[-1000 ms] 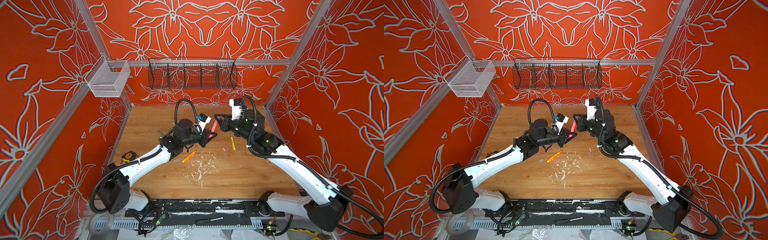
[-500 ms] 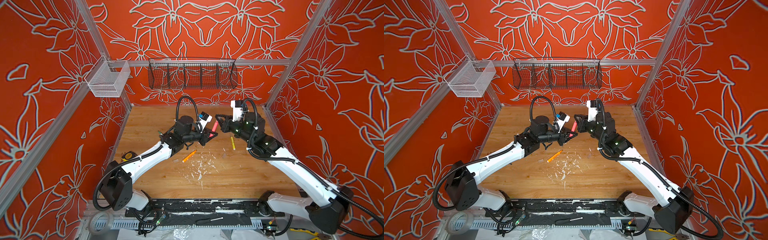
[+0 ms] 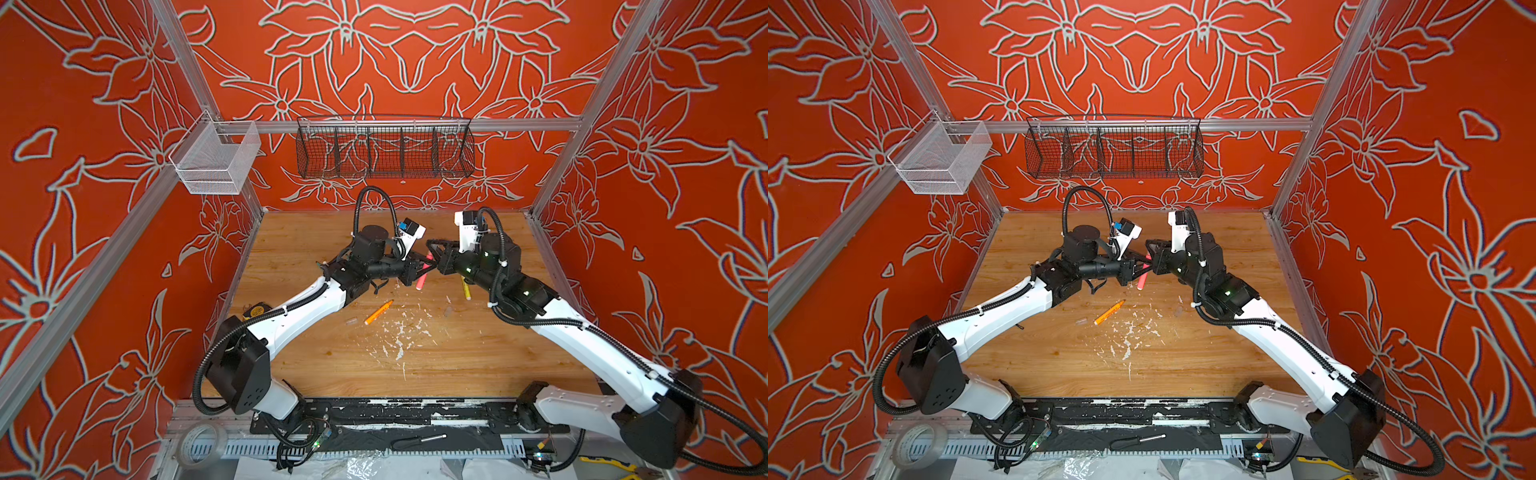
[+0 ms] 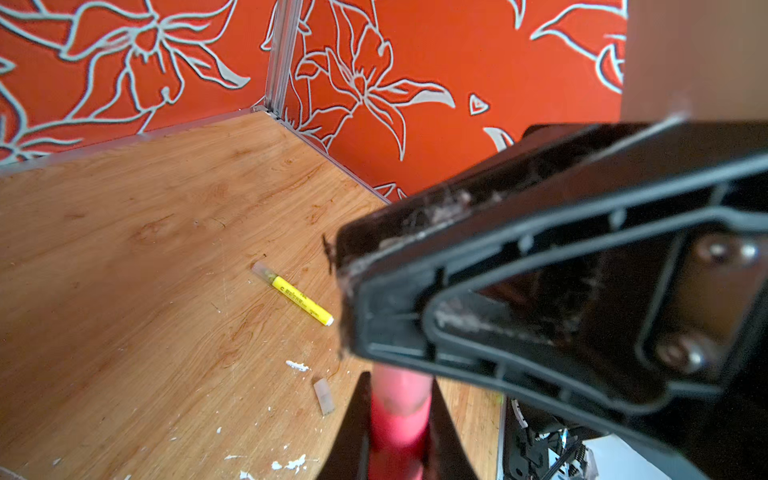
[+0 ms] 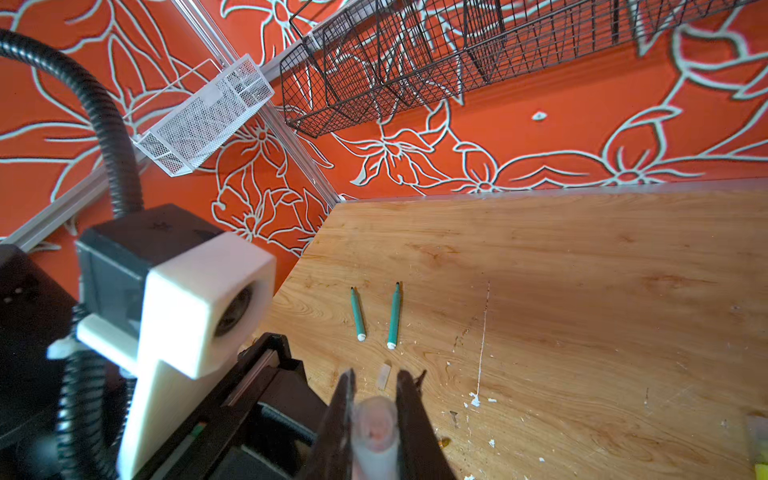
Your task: Insert the pens into the pen caps
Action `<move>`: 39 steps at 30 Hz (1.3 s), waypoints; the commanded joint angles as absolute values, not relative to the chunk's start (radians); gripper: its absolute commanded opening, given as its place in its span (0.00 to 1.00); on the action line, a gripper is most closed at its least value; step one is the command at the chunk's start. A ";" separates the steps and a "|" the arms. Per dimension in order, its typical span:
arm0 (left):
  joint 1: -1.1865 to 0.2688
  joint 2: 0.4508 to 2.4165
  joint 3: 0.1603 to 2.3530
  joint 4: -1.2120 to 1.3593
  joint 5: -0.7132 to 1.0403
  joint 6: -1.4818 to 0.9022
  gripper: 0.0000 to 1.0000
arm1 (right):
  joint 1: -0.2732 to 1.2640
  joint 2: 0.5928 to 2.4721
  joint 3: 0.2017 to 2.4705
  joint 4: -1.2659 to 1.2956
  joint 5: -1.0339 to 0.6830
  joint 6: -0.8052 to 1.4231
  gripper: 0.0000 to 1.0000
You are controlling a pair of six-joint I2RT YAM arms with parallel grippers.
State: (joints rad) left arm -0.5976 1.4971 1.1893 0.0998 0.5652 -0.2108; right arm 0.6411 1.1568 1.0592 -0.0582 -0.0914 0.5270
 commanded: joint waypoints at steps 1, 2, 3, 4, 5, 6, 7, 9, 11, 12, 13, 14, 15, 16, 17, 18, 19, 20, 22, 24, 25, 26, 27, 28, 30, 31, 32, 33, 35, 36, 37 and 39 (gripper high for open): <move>-0.480 1.472 1.271 0.440 0.320 -0.310 0.00 | 0.698 1.137 1.019 -0.377 -0.210 0.547 0.00; -0.480 1.468 1.260 0.442 0.325 -0.309 0.00 | 0.697 1.140 1.033 -0.366 -0.205 0.553 0.00; -0.480 1.464 1.249 0.444 0.334 -0.313 0.00 | 0.696 1.143 1.052 -0.359 -0.195 0.561 0.00; -0.480 1.458 1.237 0.444 0.346 -0.316 0.00 | 0.696 1.147 1.070 -0.342 -0.197 0.566 0.00; -0.480 1.454 1.226 0.444 0.363 -0.318 0.00 | 0.695 1.152 1.085 -0.326 -0.206 0.567 0.00; -0.480 1.447 1.213 0.443 0.380 -0.319 0.00 | 0.695 1.158 1.108 -0.314 -0.209 0.567 0.01; -0.482 1.441 1.196 0.444 0.399 -0.319 0.00 | 0.694 1.169 1.136 -0.306 -0.210 0.565 0.09; -0.487 1.429 1.171 0.444 0.430 -0.325 0.00 | 0.695 1.193 1.197 -0.302 -0.212 0.551 0.27; -0.496 1.413 1.146 0.440 0.453 -0.312 0.00 | 0.694 1.216 1.244 -0.296 -0.210 0.532 0.32; -0.502 1.402 1.133 0.434 0.454 -0.306 0.00 | 0.693 1.228 1.265 -0.295 -0.207 0.523 0.35; -0.506 1.393 1.118 0.435 0.459 -0.304 0.00 | 0.692 1.241 1.284 -0.298 -0.208 0.517 0.36; -0.508 1.385 1.106 0.437 0.462 -0.304 0.00 | 0.692 1.252 1.300 -0.299 -0.216 0.510 0.36; -0.508 1.376 1.095 0.438 0.464 -0.301 0.00 | 0.691 1.264 1.312 -0.297 -0.224 0.502 0.36; -0.509 1.369 1.085 0.445 0.466 -0.302 0.00 | 0.692 1.274 1.322 -0.297 -0.225 0.499 0.36; -0.508 1.364 1.074 0.452 0.469 -0.304 0.00 | 0.692 1.284 1.333 -0.297 -0.227 0.495 0.36; -0.509 1.359 1.067 0.454 0.470 -0.303 0.00 | 0.692 1.294 1.347 -0.302 -0.229 0.491 0.36; -0.508 1.355 1.063 0.452 0.471 -0.302 0.00 | 0.690 1.296 1.355 -0.305 -0.227 0.489 0.36; -0.509 1.352 1.059 0.451 0.471 -0.299 0.00 | 0.690 1.295 1.361 -0.303 -0.226 0.485 0.36; -0.509 1.346 1.057 0.441 0.474 -0.289 0.00 | 0.688 1.279 1.375 -0.315 -0.207 0.469 0.37; -0.509 1.342 1.054 0.432 0.482 -0.281 0.00 | 0.683 1.259 1.385 -0.328 -0.182 0.446 0.39; -0.509 1.341 1.051 0.433 0.484 -0.279 0.00 | 0.679 1.255 1.396 -0.341 -0.177 0.437 0.39; -0.509 1.340 1.051 0.430 0.488 -0.276 0.00 | 0.676 1.252 1.412 -0.357 -0.178 0.425 0.39; -0.509 1.338 1.050 0.424 0.490 -0.273 0.00 | 0.674 1.252 1.428 -0.370 -0.178 0.410 0.40; -0.509 1.338 1.049 0.422 0.496 -0.272 0.00 | 0.672 1.256 1.438 -0.375 -0.176 0.405 0.41; -0.509 1.336 1.047 0.421 0.512 -0.271 0.00 | 0.666 1.277 1.470 -0.379 -0.194 0.392 0.43; -0.511 1.336 1.045 0.423 0.515 -0.274 0.00 | 0.664 1.295 1.498 -0.387 -0.204 0.385 0.43; -0.511 1.336 1.041 0.428 0.518 -0.278 0.00 | 0.665 1.312 1.518 -0.396 -0.209 0.381 0.43; -0.511 1.334 1.040 0.431 0.518 -0.279 0.00 | 0.664 1.329 1.535 -0.395 -0.215 0.379 0.44; -0.511 1.329 1.040 0.429 0.522 -0.275 0.00 | 0.664 1.362 1.557 -0.391 -0.225 0.383 0.43; -0.511 1.327 1.040 0.428 0.523 -0.274 0.00 | 0.664 1.377 1.564 -0.387 -0.232 0.386 0.43; -0.512 1.323 1.040 0.427 0.525 -0.273 0.00 | 0.664 1.389 1.567 -0.384 -0.239 0.389 0.44; -0.510 1.318 1.038 0.426 0.523 -0.270 0.00 | 0.664 1.418 1.577 -0.379 -0.263 0.399 0.43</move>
